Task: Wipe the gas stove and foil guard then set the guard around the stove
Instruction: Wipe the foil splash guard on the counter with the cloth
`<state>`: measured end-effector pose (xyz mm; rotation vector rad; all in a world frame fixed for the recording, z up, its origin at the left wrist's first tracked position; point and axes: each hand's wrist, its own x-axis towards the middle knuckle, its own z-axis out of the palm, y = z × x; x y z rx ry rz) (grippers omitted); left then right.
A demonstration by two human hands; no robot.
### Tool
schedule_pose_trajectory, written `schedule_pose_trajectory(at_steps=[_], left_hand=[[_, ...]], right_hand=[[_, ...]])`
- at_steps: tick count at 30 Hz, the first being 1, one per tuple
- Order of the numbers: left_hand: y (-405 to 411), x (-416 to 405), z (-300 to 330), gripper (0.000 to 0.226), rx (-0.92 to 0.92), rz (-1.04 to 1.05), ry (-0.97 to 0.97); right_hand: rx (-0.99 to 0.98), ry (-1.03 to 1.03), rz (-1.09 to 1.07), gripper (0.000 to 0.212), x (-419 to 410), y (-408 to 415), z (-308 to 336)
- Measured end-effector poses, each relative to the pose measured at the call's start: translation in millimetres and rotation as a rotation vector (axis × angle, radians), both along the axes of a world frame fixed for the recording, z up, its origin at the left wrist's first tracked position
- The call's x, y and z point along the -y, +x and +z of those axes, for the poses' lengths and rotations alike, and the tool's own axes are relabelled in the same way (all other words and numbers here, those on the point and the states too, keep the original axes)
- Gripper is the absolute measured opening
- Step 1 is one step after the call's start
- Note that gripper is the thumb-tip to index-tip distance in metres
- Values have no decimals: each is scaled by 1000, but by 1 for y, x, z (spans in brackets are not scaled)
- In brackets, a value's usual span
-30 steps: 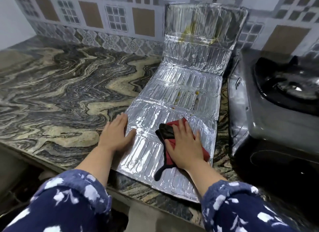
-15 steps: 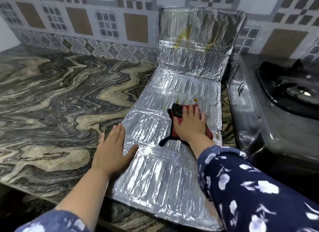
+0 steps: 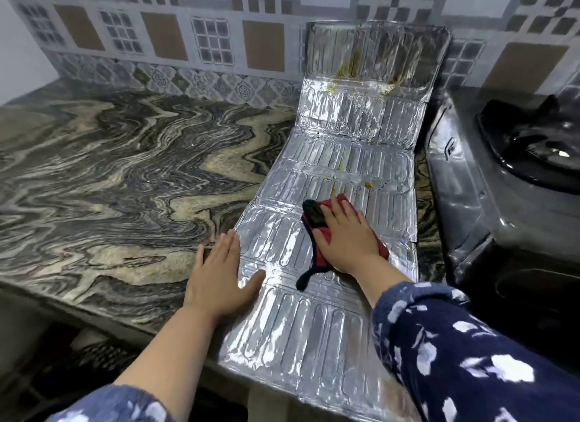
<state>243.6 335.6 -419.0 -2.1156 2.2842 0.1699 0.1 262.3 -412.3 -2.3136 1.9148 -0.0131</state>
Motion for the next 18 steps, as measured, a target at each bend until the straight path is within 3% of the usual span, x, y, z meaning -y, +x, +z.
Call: schedule_pose_trajectory(at_steps=[4,8,10,13,18], left_hand=[[-1,19,17,103,10,-8,32],[-1,63,19,64,-76,-28,-5],[5,85,18,56,-94,-39,16],[13,99,10,52,-110,-95,22],[16,100,-3,64,-203,-113,-81]], right_hand=[[-12,-7,5,64,-1,-1,0],[-25,-34,-13,67,0,0,-6],[-18,-49,-16,75,-1,-1,-7],[-14,-52,-18,82,-2,1,-5],[-25,-44,53,78,9,25,-1]])
